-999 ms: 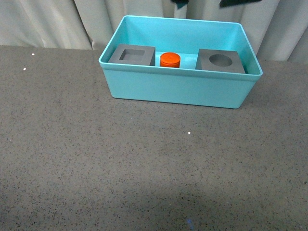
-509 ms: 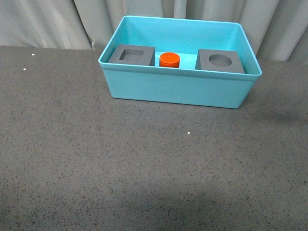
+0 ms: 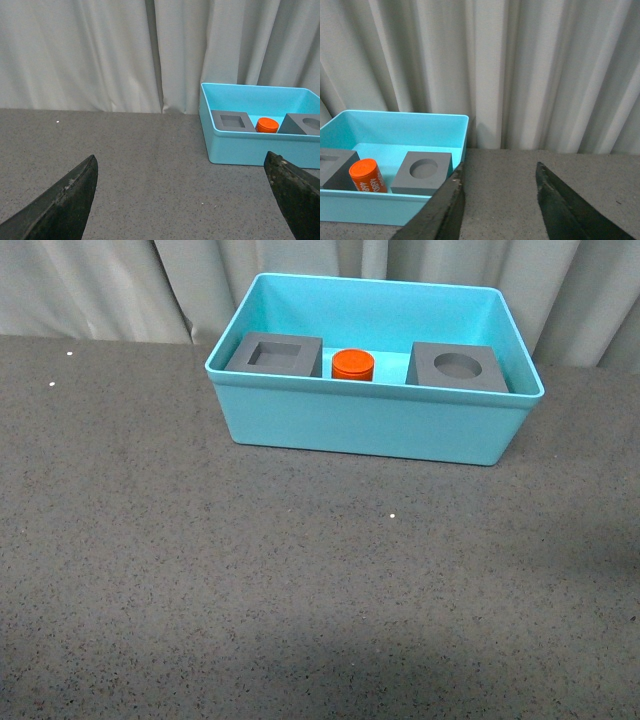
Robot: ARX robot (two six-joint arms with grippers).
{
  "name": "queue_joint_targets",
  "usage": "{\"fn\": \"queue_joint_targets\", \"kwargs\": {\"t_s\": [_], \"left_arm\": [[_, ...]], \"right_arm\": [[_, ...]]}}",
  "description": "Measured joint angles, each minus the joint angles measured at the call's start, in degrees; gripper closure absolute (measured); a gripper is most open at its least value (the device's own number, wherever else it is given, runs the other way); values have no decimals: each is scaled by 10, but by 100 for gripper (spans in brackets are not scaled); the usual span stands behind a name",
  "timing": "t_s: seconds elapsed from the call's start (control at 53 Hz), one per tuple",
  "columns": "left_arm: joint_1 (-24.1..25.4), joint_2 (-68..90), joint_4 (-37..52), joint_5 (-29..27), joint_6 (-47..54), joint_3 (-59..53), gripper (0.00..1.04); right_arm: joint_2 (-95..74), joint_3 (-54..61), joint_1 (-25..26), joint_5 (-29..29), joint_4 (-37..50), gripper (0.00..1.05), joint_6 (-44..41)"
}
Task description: Place gray and orange parts in blue box
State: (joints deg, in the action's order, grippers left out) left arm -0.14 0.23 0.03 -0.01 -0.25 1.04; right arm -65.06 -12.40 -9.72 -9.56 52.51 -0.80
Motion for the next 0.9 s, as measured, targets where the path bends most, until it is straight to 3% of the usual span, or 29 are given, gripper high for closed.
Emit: {"fn": "queue_joint_targets", "kwargs": {"t_s": [0.226, 0.452, 0.905], "left_arm": [[0, 0, 0, 0, 0, 0, 7], [0, 0, 0, -2, 0, 0, 7], [0, 0, 0, -1, 0, 0, 7]], "right_arm": [[88, 54, 31, 32, -40, 104, 2], [175, 111, 94, 90, -76, 104, 2], [361, 121, 96, 95, -238, 104, 2]]}}
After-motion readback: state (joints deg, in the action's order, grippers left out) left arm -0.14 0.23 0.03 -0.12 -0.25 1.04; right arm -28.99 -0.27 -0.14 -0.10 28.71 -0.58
